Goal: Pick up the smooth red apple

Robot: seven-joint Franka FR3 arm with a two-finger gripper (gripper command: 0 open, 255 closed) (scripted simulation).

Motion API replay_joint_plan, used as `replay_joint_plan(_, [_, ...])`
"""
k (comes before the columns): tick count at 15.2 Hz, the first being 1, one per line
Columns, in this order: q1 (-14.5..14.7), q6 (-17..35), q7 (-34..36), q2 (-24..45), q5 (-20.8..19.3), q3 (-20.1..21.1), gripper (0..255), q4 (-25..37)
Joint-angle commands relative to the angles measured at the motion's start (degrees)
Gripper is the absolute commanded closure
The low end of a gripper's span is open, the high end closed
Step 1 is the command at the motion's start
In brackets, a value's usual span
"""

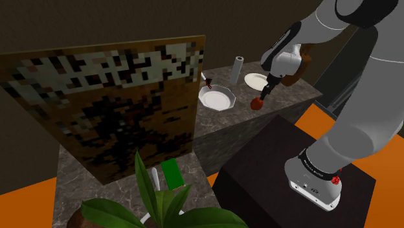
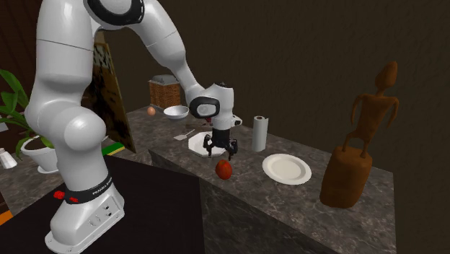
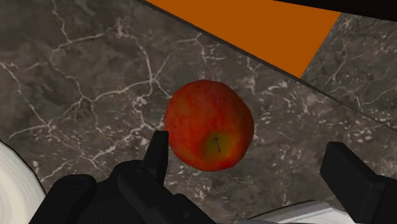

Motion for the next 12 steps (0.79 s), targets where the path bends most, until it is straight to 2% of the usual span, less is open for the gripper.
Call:
replay_joint_plan(1, [-3.2, 0.5, -4.0, 4.7, 4.0, 2.7, 0, 3.6])
replay_joint_plan(9, [-6.6, 4.4, -7.5, 10.9, 8.4, 7.0, 0, 5.7])
replay_joint_plan(11, [-6.6, 4.4, -7.5, 10.9, 8.4, 7.0, 0, 5.7])
replay_joint_plan(12, [-6.5, 4.3, -7.4, 10.9, 8.3, 6.9, 255, 5.8])
